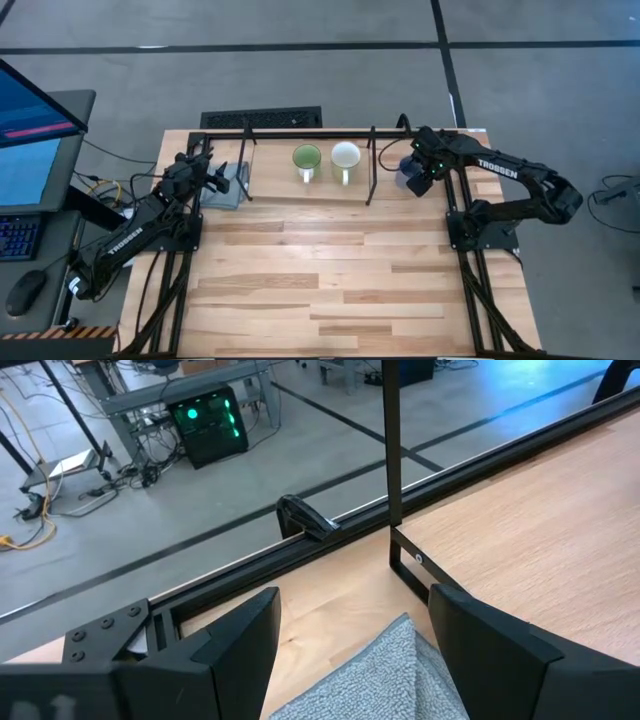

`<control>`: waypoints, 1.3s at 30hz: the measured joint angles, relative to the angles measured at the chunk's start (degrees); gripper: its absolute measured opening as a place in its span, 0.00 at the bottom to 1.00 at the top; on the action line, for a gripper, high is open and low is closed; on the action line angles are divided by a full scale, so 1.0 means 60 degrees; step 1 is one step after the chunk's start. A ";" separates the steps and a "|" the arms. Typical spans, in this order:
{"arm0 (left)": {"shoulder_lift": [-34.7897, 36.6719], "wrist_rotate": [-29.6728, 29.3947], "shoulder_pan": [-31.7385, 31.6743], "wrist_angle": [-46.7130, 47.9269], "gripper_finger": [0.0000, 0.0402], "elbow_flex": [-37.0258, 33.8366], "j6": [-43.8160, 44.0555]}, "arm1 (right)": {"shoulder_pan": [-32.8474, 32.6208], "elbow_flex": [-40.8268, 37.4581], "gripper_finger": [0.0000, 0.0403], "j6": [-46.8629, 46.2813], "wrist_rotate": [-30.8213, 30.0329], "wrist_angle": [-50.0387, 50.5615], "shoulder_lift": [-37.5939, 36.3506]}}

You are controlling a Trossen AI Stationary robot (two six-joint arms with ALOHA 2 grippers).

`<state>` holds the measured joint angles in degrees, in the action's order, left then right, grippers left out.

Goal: Stack small to large cups/mugs on shelf
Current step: Put the blue mug on the shelf

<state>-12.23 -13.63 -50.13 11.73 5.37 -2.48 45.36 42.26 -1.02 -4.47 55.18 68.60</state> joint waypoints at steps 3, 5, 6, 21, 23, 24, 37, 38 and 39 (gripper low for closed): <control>0.0002 0.0000 0.0000 0.0000 0.62 0.0000 0.0000 | 0.0001 0.0000 0.45 0.0003 -0.0003 0.0000 0.0000; 0.0001 0.0000 0.0000 0.0000 0.62 0.0000 0.0000 | 0.0000 0.0000 0.40 0.0015 -0.0003 0.0000 0.0000; 0.0002 0.0000 -0.0003 0.0000 0.62 0.0000 0.0000 | 0.0000 0.0000 0.38 0.0019 -0.0003 0.0000 0.0000; 0.0000 0.0000 0.0000 0.0000 0.62 0.0000 -0.0002 | 0.0000 0.0018 0.15 0.0021 -0.0044 0.0007 -0.0001; 0.0001 0.0001 -0.0004 -0.0001 0.62 0.0000 0.0000 | 0.0000 0.0018 0.15 0.0022 -0.0044 0.0005 -0.0002; 0.0000 0.0003 -0.0003 0.0000 0.62 0.0000 0.0000 | -0.0004 0.0018 0.15 0.0022 -0.0043 0.0007 0.0000; 0.0002 0.0020 -0.0004 0.0048 0.62 0.0000 0.0036 | -0.1436 0.1099 0.15 -0.0996 -0.0508 0.1176 -0.0007; 0.0002 0.0087 -0.0002 0.0080 0.62 0.0000 0.0062 | -0.1531 0.1305 0.15 -0.1188 -0.0528 0.1463 -0.0011; 0.0004 0.0194 -0.0003 0.0113 0.62 0.0000 0.0079 | -0.1634 0.1513 0.15 -0.1385 -0.0528 0.1691 -0.0011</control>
<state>-12.21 -12.46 -50.15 12.40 5.37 -2.01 35.56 51.34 -9.32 -7.64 65.32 68.53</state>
